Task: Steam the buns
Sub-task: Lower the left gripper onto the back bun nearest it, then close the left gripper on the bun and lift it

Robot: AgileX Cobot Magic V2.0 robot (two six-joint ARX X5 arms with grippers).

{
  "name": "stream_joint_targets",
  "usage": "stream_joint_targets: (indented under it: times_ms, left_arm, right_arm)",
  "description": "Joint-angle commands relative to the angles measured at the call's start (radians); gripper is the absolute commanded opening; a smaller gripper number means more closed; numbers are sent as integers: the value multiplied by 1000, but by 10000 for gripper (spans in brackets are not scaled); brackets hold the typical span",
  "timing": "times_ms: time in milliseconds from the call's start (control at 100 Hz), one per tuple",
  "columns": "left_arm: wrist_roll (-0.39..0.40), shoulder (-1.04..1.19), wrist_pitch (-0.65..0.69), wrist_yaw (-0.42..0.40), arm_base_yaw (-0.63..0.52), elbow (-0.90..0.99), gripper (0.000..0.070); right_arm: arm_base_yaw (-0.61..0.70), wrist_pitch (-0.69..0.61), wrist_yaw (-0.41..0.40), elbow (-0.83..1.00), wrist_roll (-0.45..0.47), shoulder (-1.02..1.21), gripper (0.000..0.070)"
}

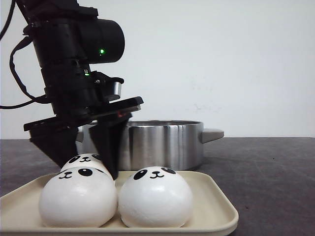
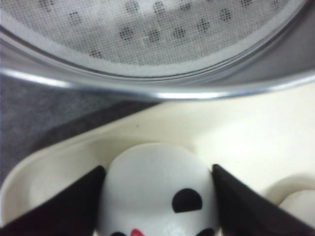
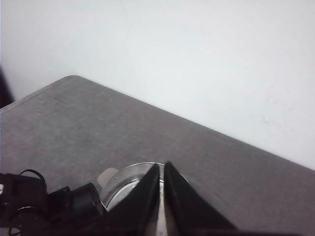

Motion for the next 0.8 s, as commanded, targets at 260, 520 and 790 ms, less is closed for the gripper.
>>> stream_joint_targets:
  times_ms: [260,520,790]
  left_arm:
    - [-9,-74,4,-12,-10,15,10]
    - [-10,-343,66,-1,-15,15,10]
    - [-10,-407,283,-102,28,44,10]
  right_arm:
    - [12,-13,29,16,11,12,6]
    - [13,-16,23,16,22,12,6]
    - [47,-2,23,16,37,13,6]
